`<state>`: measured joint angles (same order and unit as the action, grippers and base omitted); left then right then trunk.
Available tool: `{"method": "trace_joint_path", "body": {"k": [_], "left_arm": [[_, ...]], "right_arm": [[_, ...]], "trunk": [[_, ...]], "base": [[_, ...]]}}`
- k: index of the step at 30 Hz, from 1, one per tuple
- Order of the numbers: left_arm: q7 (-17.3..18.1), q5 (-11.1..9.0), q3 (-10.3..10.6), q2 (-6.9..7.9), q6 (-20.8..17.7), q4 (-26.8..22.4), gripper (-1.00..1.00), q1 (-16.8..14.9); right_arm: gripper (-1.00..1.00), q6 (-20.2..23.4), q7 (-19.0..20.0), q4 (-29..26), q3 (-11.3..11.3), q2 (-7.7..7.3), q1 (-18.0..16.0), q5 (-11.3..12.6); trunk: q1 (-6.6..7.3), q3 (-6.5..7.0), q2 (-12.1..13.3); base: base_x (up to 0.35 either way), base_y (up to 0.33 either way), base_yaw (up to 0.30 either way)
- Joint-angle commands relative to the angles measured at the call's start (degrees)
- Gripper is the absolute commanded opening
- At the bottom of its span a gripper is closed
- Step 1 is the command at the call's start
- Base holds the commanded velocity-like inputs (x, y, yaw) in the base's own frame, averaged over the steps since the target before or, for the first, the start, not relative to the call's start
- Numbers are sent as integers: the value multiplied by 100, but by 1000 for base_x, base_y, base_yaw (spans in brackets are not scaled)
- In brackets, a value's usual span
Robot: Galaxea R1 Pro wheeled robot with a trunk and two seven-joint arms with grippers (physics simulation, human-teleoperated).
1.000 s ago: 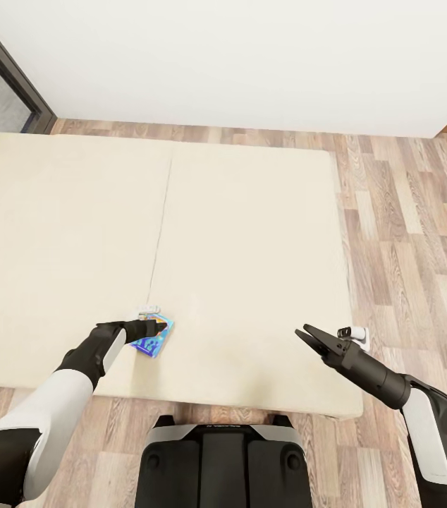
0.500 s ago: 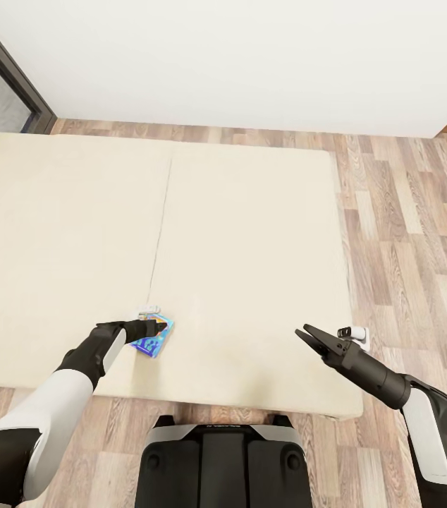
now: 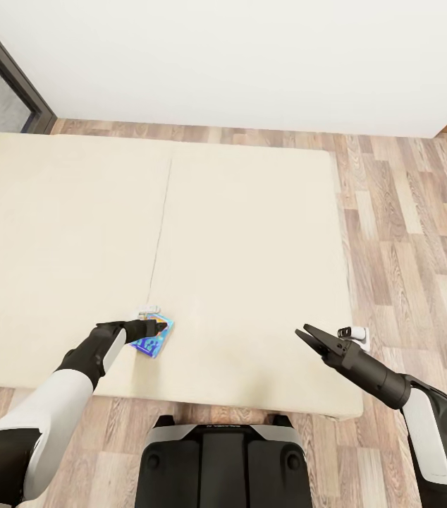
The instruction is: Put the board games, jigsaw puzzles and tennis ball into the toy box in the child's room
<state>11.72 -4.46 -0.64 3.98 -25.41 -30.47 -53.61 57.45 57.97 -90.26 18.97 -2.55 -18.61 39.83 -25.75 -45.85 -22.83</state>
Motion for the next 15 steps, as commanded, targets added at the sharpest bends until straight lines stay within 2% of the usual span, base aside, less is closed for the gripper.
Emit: {"method": "trace_joint_path", "body": {"k": [1,10,15], "left_arm": [[6,-46,-7,0,-43,-8,100,-1],[5,-46,-1,-2,-43,-9,100,-1],[2,-46,7,-2,-43,-7,100,-1]], "right_arm": [[100,21,21,-1,4,2,-3,-10],[100,21,21,-1,1,7,-3,-10],[100,21,21,-1,1,6,-3,-10]], "trunk": [[-3,-6,-8],[-3,-6,-8],[-3,0,-8]], "base": [[0,0,0],[-1,-1,0],[-59,-82,-29]]}}
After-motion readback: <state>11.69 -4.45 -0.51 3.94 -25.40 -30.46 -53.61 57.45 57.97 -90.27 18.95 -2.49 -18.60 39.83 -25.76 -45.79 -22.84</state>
